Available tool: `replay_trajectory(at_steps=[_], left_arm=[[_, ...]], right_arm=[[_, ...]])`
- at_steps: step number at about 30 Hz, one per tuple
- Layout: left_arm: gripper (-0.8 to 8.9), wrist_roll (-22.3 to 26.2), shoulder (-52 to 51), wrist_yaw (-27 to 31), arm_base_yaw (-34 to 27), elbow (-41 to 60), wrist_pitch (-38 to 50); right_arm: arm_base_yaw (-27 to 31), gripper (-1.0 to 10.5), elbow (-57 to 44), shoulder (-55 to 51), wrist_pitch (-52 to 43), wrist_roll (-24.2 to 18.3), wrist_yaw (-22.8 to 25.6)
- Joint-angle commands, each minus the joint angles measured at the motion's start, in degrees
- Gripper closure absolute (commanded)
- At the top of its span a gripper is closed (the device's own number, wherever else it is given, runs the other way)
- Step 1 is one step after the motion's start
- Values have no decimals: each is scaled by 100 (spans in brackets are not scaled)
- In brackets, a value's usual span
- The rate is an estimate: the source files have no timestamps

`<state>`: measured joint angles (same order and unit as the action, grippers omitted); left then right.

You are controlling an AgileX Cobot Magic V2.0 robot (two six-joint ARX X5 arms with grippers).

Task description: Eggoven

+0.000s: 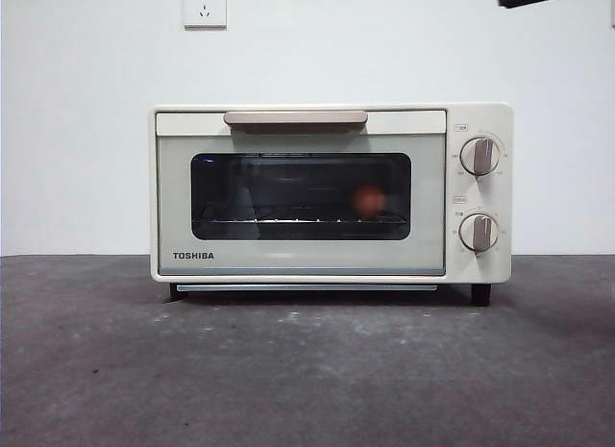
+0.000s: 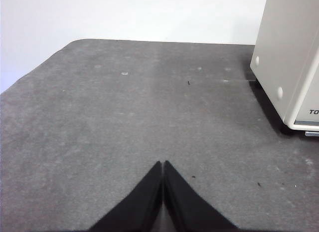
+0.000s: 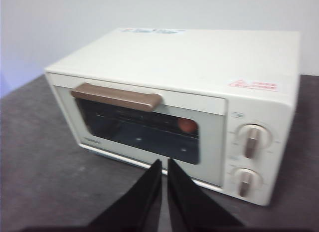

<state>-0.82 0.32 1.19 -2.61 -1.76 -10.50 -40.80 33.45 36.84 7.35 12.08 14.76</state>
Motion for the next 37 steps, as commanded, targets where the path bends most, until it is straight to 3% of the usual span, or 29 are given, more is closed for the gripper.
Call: replay_trajectory(at_steps=[1, 6, 11, 14, 21, 32, 37], left_arm=[[808, -28, -4, -7, -15, 153, -22], [808, -28, -2, -9, -15, 153, -22], [808, -28, -2, -11, -15, 153, -22], [808, -28, -2, -7, -15, 153, -22], [808, -28, -2, -9, -15, 153, -22], [808, -28, -4, -9, -15, 153, -22], [808, -28, -2, -9, -15, 153, -22]], right_arm=[[535, 943, -79, -332, -17, -269, -103], [2026, 943, -925, -1054, -186, -326, -1248], [3287, 943, -2006, -2131, -669, -610, -1342], [3600, 943, -2516, -2608, -1054, -616, -1342], [3759, 943, -3235, -3263, -1333, -632, -1333], [3759, 943, -3285, -3663, 219, -651, -1333], [3759, 943, -3279, -3663, 166, -656, -1311]])
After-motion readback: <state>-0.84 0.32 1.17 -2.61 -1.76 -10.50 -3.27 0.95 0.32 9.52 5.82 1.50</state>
